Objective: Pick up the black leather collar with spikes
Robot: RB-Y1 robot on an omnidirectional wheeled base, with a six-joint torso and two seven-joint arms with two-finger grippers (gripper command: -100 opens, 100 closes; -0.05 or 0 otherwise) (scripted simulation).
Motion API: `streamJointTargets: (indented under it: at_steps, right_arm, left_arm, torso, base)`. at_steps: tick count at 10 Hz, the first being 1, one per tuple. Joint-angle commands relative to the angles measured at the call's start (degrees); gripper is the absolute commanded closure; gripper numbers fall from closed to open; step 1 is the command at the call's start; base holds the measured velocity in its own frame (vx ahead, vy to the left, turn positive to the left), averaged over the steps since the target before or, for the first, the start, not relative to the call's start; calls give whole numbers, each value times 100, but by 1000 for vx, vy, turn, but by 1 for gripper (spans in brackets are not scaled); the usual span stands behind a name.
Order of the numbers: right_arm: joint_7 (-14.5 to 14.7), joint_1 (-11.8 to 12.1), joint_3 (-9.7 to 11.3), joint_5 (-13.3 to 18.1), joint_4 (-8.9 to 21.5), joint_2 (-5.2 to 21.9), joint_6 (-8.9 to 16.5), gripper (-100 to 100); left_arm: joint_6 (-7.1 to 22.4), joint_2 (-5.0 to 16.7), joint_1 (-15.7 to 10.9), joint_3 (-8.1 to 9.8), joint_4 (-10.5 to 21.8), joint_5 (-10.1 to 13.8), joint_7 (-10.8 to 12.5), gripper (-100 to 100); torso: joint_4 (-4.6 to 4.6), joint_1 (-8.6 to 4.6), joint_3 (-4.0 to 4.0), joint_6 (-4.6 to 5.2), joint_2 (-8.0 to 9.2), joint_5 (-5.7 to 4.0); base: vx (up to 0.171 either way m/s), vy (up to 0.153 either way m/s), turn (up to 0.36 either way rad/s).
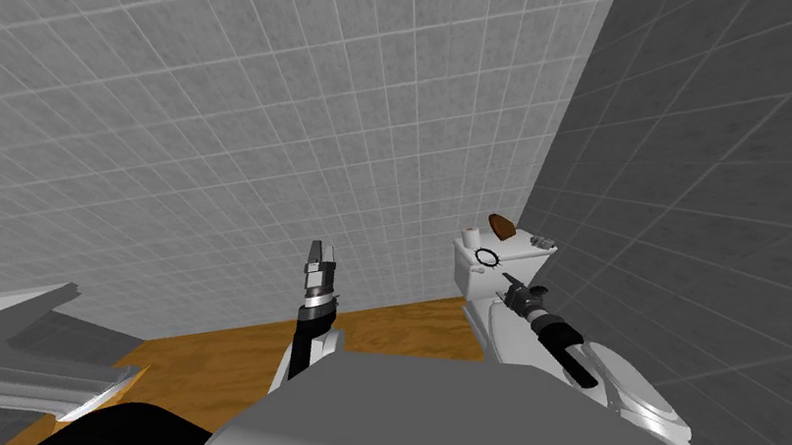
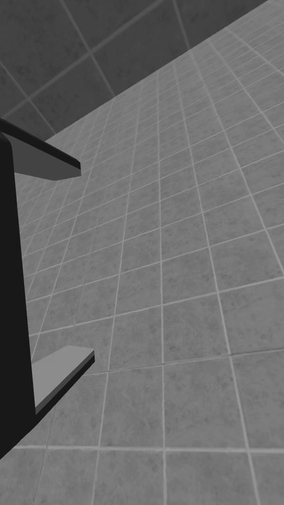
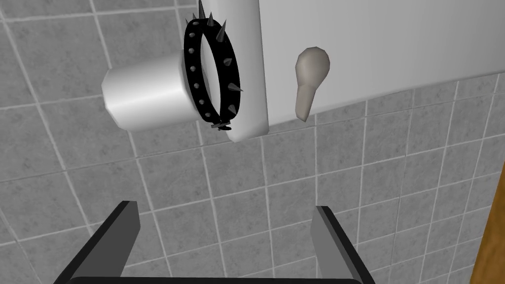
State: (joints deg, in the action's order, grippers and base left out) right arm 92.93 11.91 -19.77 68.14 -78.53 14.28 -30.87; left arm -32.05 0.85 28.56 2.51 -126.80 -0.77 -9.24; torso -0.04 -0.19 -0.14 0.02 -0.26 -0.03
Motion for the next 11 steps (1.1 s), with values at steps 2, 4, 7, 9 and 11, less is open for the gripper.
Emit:
streamJointTargets:
  at_steps: [2, 4, 7, 9, 11]
  right_arm:
    - [243, -85, -65, -26, 73, -290, -327, -100]
    - [378, -169, -89, -62, 153, -477, -521, -100]
    - [558, -291, -105, -142, 301, -844, -790, -100]
    - [616, -333, -119, -178, 361, -1053, -869, -100]
    - [656, -366, -136, -209, 405, -1280, -919, -100]
  left_arm:
    - [0, 0, 0, 0, 0, 0, 0, 0]
    - [0, 0, 0, 0, 0, 0, 0, 0]
    - [0, 0, 0, 0, 0, 0, 0, 0]
    - [0, 0, 0, 0, 0, 0, 0, 0]
    - [0, 0, 0, 0, 0, 0, 0, 0]
  torso:
    - [0, 1, -1, 1, -3, 0]
    - [-2, -4, -6, 0, -11, 0]
    - [-2, -2, -5, 0, -8, 0]
    - [-3, -1, -6, -2, -10, 0]
    - [-3, -10, -8, 0, -14, -2]
  base:
    - [88, -52, -68]
    - [95, -59, -48]
    - [97, -56, -64]
    - [97, -58, -28]
    - [105, -77, -40]
